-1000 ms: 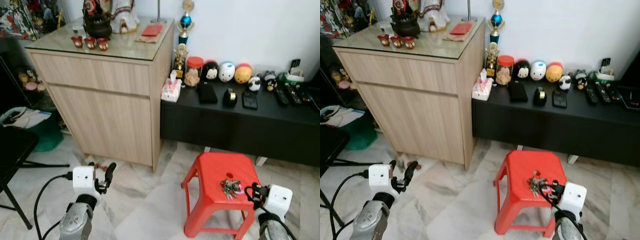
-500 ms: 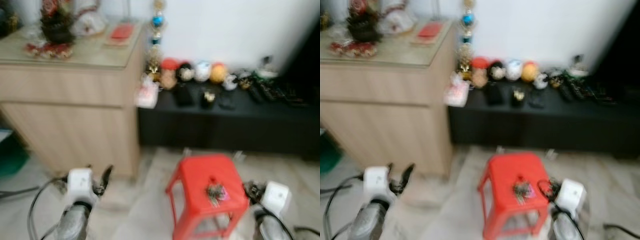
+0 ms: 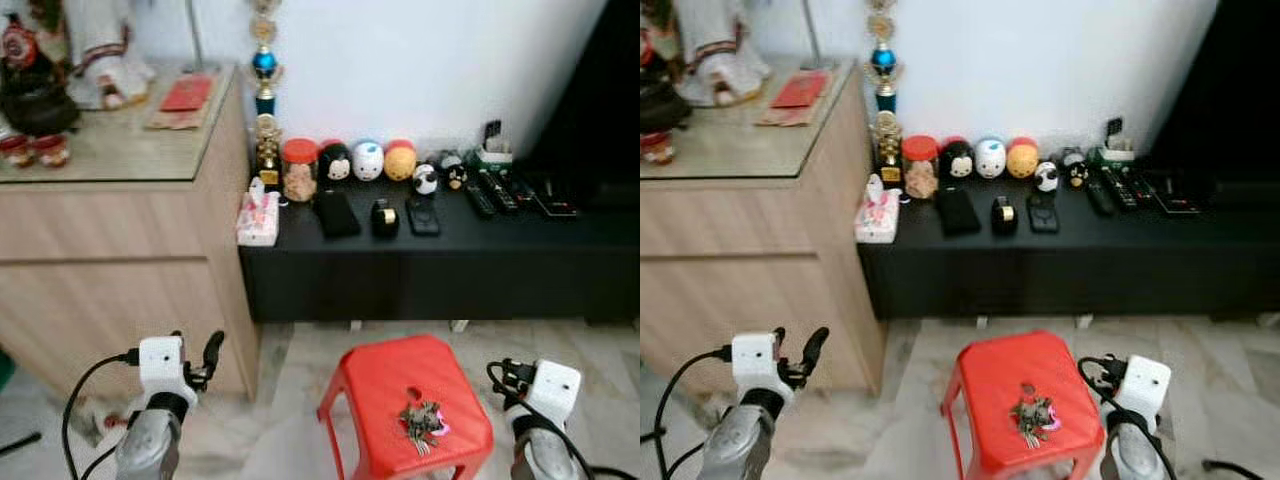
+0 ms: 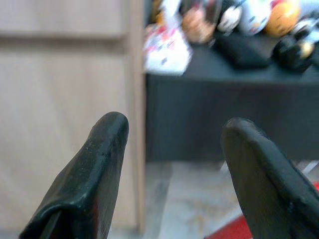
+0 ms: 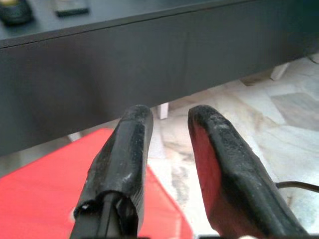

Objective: Hang keys on a hook

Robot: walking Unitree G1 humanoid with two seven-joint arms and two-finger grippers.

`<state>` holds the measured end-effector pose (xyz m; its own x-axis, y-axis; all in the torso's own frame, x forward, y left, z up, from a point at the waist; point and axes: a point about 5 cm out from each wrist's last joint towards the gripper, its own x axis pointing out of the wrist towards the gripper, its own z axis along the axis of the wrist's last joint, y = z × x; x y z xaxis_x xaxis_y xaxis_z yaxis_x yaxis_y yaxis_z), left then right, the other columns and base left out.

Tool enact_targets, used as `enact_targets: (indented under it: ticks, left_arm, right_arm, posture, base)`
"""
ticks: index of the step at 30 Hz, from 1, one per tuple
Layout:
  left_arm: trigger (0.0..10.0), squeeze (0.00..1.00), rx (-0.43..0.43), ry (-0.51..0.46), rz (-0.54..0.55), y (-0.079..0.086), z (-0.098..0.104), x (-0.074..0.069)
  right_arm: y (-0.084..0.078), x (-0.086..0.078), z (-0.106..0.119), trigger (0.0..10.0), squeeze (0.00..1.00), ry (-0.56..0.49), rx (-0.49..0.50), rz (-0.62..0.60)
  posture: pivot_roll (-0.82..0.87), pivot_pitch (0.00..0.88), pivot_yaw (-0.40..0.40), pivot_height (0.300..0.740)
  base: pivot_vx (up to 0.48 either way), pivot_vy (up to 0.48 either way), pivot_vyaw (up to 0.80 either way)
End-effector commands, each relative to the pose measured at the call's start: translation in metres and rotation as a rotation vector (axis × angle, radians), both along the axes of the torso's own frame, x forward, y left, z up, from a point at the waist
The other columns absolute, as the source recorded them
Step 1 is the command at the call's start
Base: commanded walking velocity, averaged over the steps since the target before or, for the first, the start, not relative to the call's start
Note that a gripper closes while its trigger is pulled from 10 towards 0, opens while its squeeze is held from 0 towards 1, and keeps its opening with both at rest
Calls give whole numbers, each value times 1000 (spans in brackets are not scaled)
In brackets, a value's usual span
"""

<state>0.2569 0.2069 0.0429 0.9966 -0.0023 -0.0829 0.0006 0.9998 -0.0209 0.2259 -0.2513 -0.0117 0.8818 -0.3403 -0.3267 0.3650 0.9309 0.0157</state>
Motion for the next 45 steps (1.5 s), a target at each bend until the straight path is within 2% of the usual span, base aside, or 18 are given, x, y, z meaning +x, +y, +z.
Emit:
enact_targets:
  ticks: [1,6,9,11,17,22,29,35,40,45]
  left_arm:
    - [10000,0,-10,29,-17,-8,-7,1]
    - [10000,0,-21,28,-14,-7,-7,2]
    - [10000,0,-20,34,0,-1,-8,-2]
    - [10000,0,-7,54,-17,7,-11,-10]
    - [10000,0,27,75,0,19,-13,-18]
    - [10000,0,32,64,13,22,-9,-19]
    - [10000,0,24,78,1,12,-15,-22]
    - [10000,0,2,75,22,7,-17,-23]
    - [10000,0,3,67,20,6,-16,-22]
    - [10000,0,6,59,62,16,-13,-23]
  right_arm:
    - [-9,-1,2,10000,0,3,-3,-20]
    - [-7,-2,3,10000,0,-4,-7,9]
    - [-5,-11,-1,10000,0,-4,-1,-9]
    - [2,-24,-6,10000,0,0,6,-11]
    - [15,-40,-21,10000,0,59,38,11]
    - [14,-32,-14,10000,0,41,38,32]
    - [6,-29,-9,10000,0,31,27,61]
    - [6,-28,-10,10000,0,55,20,99]
    - [11,-16,-10,10000,0,65,38,134]
    - [22,-3,-9,10000,0,68,52,192]
  posture:
    - [-144,0,-42,740]
    - [-158,0,-29,740]
    - [-174,0,2,740]
    - [-175,0,27,740]
    - [-134,0,36,740]
    - [-126,0,42,740]
    - [-141,0,15,740]
    - [-129,0,-12,740]
    - [-87,0,-26,740]
    - [-61,0,-47,740]
  base:
    - [0,0,0]
    - [0,0,0]
    - [0,0,0]
    - [0,0,0]
    - [0,0,0]
    - [0,0,0]
    - [0,-360,0]
    - [0,-370,0]
    - [0,-356,0]
    - [0,0,0]
